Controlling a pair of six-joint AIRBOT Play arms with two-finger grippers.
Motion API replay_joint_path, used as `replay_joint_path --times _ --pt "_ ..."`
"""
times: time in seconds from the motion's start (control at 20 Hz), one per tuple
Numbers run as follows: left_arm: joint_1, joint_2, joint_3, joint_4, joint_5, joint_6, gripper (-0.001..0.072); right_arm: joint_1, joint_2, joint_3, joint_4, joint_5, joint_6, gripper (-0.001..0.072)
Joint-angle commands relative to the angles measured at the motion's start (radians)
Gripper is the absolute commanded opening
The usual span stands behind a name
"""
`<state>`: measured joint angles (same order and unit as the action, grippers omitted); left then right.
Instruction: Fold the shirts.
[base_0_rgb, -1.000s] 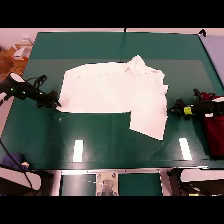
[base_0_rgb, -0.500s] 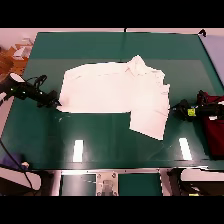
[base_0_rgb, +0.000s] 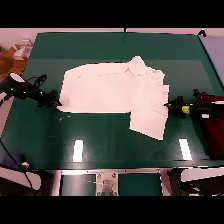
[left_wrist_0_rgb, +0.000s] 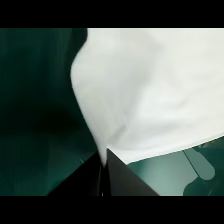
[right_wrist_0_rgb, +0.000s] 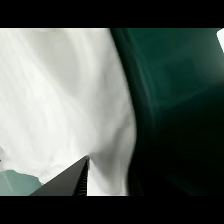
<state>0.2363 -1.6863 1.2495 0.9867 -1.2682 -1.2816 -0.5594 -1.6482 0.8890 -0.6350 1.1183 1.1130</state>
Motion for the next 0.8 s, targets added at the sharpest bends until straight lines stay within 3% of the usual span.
replay_joint_path --times 0.0,0.05,0.15,0.2,0.4,0.75 --pt "0.0 0.0 0.001 -0.002 -0.007 0.0 0.0022 0.015 -0.026 0.011 0.006 0.007 -0.032 0.0348" --pt "0.0 0.0 0.001 -0.002 -0.007 0.0 0.0022 0.014 -0.026 0.019 0.007 0.029 -0.038 0.028" --pt "0.0 0.0 0.002 -0.003 -0.008 0.0 0.0022 0.014 -0.025 0.051 0.007 0.092 -0.06 0.0049" --pt "0.0 0.0 0.007 -0.005 -0.016 0.0 0.0021 0.014 -0.019 0.074 0.01 0.118 -0.059 0.0016" --pt "0.0 0.087 0.117 -0.075 -0.103 0.026 0.002 0.014 0.12 0.231 0.026 0.225 -0.025 0.0014" --pt "0.0 0.576 0.546 -0.177 -0.032 0.026 0.0022 0.002 0.525 0.817 0.045 0.255 0.179 0.0015"
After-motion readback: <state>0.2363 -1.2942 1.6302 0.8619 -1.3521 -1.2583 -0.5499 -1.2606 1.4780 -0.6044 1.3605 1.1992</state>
